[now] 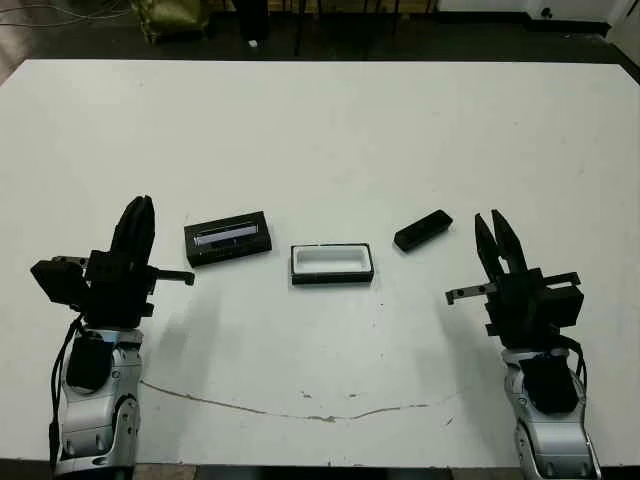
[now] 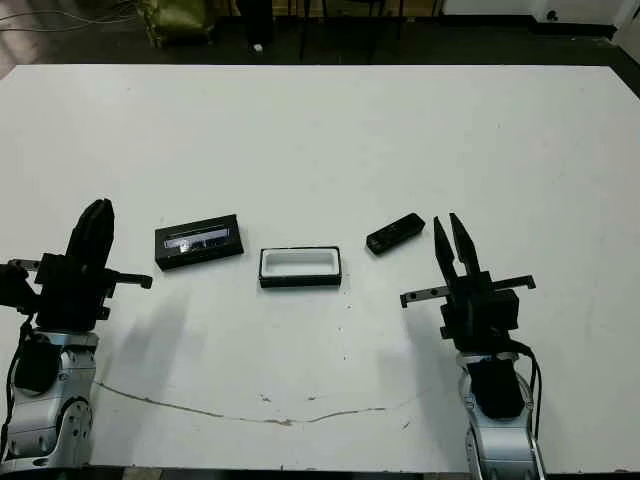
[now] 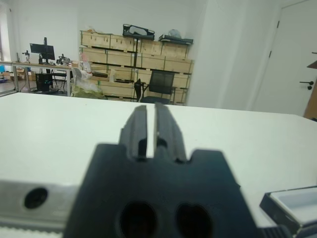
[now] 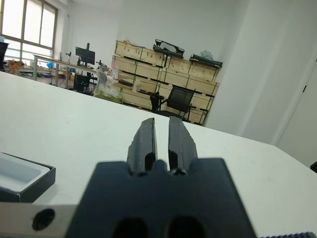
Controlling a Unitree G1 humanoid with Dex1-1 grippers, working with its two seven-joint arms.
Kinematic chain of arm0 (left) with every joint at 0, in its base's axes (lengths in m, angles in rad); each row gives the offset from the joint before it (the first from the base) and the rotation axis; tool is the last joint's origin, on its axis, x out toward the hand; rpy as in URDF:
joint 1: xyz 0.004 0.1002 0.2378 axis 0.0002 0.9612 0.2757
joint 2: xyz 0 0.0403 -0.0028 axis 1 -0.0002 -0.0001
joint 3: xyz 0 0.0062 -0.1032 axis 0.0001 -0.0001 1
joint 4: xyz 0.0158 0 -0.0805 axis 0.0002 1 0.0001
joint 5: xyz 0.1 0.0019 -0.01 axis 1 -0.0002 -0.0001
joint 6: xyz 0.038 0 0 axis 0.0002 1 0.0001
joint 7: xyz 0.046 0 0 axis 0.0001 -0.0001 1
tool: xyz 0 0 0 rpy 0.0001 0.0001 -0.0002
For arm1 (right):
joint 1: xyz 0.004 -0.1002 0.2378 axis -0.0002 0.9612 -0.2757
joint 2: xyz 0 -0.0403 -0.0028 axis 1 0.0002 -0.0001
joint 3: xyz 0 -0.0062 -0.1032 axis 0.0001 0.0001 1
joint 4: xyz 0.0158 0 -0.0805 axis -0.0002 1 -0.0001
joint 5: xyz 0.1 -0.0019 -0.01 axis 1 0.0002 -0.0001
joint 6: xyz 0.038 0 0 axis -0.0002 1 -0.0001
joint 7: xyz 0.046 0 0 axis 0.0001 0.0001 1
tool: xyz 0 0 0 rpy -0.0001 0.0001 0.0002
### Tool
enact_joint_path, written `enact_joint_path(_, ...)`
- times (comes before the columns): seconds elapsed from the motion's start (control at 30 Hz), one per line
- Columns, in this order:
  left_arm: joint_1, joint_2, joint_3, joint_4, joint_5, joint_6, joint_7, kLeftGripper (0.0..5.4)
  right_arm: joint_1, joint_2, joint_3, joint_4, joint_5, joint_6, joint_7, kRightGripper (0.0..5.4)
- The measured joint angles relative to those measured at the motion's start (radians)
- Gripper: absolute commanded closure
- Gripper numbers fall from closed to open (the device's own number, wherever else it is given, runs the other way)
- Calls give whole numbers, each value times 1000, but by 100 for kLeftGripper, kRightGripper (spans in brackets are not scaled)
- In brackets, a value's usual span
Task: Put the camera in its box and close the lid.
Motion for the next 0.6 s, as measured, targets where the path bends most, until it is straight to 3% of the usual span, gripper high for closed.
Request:
enact_joint_path(0.43, 7, -5, -7, -6, -1, 5, 5, 538, -1, -1, 5, 8, 40, -5, 20, 540)
enact_joint_path(0.53, 11, -5, -7, -6, -8, 5, 3, 538, -22, -32, -5, 0, 106, 12, 80, 540)
enact_joint_path(0.6, 11, -5, -7, -5, -14, 3, -2, 538, -58, -84, -34, -35, 178, 89, 131, 540)
